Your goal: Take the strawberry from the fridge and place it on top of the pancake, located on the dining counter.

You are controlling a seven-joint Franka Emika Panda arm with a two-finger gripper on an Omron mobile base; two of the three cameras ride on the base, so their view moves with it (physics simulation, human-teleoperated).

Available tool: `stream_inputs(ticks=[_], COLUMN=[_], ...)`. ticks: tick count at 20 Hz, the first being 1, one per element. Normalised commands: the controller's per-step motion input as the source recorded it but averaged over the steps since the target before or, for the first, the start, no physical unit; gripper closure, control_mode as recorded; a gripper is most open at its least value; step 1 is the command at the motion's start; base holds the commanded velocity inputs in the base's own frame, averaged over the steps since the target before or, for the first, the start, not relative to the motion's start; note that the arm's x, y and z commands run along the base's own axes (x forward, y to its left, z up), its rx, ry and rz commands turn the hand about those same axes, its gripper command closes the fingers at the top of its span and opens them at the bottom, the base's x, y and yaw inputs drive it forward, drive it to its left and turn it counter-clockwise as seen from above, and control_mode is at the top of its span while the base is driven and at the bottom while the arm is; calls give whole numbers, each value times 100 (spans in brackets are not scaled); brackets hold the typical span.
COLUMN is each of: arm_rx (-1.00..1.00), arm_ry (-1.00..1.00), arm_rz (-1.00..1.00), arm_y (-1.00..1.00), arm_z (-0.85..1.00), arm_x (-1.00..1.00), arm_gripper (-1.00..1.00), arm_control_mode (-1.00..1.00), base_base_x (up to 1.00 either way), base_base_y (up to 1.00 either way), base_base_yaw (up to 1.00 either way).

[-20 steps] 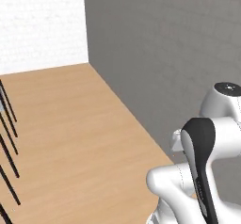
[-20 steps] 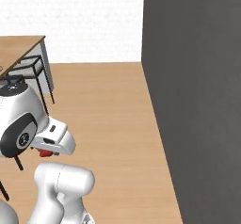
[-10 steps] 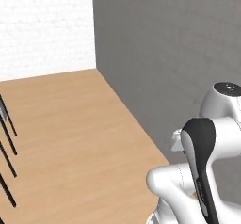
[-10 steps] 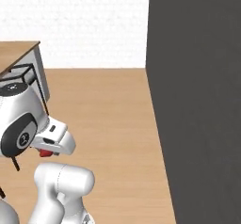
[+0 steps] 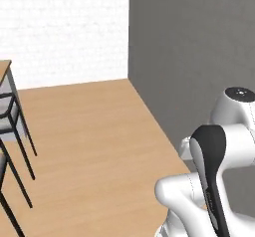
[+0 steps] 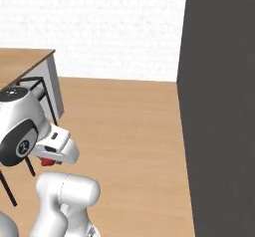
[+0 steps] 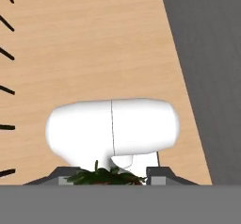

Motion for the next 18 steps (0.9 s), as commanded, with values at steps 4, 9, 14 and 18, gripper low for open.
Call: stream_inputs(ticks=[4,9,14,18], arm_rx=[0,0,0,0], arm_ry=[0,0,0,0], arm_rz=[0,0,0,0], arm_y=[0,0,0,0], arm_z=[0,0,0,0], arm_x=[0,0,0,0], arm_gripper=[100,100,100,100], arm_control_mode=[100,100,100,100], base_base_x=[100,100,78,63], base_base_y=[0,2,10,27], base_base_yaw=[32,34,36,36])
